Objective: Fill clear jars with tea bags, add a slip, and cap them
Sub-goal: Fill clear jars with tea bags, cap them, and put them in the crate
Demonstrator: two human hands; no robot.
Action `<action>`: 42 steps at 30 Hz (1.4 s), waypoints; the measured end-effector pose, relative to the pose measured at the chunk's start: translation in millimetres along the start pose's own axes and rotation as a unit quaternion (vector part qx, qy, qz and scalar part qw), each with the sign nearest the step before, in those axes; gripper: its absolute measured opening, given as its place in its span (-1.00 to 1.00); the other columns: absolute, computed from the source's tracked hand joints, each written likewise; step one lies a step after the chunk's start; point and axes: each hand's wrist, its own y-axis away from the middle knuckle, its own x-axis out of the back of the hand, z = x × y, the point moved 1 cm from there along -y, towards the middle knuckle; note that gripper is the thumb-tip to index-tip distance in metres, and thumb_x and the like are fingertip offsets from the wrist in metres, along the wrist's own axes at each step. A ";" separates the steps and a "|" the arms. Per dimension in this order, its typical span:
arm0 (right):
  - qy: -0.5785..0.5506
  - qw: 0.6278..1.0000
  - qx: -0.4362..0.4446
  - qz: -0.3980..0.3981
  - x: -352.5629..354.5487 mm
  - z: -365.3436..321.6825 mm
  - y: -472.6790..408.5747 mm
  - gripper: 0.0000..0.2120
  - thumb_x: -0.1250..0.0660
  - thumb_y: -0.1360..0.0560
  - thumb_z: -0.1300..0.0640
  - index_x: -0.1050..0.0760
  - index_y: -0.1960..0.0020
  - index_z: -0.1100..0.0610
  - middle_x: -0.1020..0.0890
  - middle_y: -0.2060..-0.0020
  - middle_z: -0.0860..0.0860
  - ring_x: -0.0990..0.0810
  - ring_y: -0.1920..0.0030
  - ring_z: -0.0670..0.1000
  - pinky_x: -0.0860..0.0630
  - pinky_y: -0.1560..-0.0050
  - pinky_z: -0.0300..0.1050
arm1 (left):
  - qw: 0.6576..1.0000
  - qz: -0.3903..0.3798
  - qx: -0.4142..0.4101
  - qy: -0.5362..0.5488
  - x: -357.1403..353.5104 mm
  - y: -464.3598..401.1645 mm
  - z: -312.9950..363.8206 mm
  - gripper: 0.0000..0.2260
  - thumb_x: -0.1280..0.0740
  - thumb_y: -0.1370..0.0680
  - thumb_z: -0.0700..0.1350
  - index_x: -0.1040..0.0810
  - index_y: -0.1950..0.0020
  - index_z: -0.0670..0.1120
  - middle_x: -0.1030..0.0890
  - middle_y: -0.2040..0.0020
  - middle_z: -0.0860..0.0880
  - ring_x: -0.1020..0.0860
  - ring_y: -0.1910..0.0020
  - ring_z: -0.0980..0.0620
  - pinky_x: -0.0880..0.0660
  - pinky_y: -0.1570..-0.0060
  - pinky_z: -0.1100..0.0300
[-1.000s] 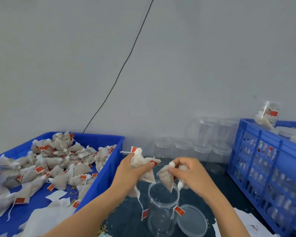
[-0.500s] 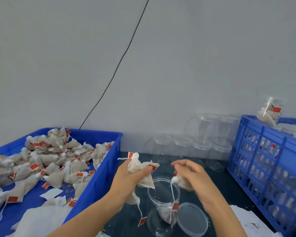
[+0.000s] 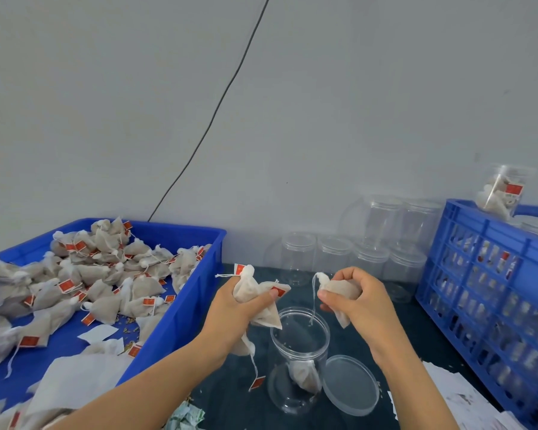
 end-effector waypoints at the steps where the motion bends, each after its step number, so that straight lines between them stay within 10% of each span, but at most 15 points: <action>1: 0.013 1.000 0.009 0.002 -0.7 0.5 -0.2 -0.80 -0.52 -0.39 0.13 -0.50 0.10 0.05 -0.59 0.09 -0.04 -0.63 0.11 0.00 -0.48 0.30 -0.24 | 1.000 0.002 0.000 0.000 0.3 -0.1 -0.1 -0.72 -0.46 -0.42 0.08 -0.46 -0.02 0.06 -0.58 0.08 -0.01 -0.58 0.11 0.05 -0.42 0.25 0.34; 22: 0.125 0.974 0.190 -0.009 -15.2 -2.6 7.8 -0.80 -0.45 -0.46 0.13 -0.44 0.06 -0.05 -0.59 0.15 -0.15 -0.58 0.17 -0.16 -0.49 0.23 -0.46 | 0.985 -0.018 0.064 0.162 2.6 3.4 2.6 -0.83 -0.40 -0.50 -0.07 -0.52 -0.01 -0.11 -0.54 0.34 0.01 -0.46 0.43 0.13 -0.40 0.50 0.33; 29: 0.053 0.964 0.254 0.063 -13.2 -8.8 11.2 -0.81 -0.43 -0.47 0.20 -0.49 0.15 -0.07 -0.61 0.25 -0.18 -0.60 0.18 -0.19 -0.50 0.23 -0.41 | 0.963 -0.048 0.105 0.242 6.6 2.4 7.1 -0.69 -0.44 -0.26 0.06 -0.48 0.22 -0.13 -0.43 0.48 -0.02 -0.34 0.55 0.13 -0.34 0.55 0.30; 35: 0.247 0.952 0.171 -0.066 -14.2 2.1 7.3 -0.88 -0.39 -0.51 0.05 -0.46 0.03 -0.13 -0.57 0.12 -0.22 -0.56 0.10 -0.20 -0.52 0.05 -0.32 | 0.960 -0.064 0.087 0.258 8.1 0.0 6.1 -0.75 -0.44 -0.27 0.04 -0.48 0.29 -0.11 -0.39 0.50 -0.01 -0.29 0.58 0.13 -0.30 0.59 0.31; 42: 0.136 0.953 0.196 -0.185 -23.3 0.9 12.1 -0.53 -0.42 -0.46 -0.04 -0.34 -0.27 -0.33 -0.47 -0.12 -0.33 -0.46 -0.13 -0.30 -0.41 0.01 -0.32 | 0.977 -0.130 0.019 0.167 1.5 8.3 6.2 -0.75 -0.41 -0.37 -0.02 -0.54 0.06 -0.15 -0.47 0.36 -0.04 -0.42 0.45 0.12 -0.36 0.49 0.29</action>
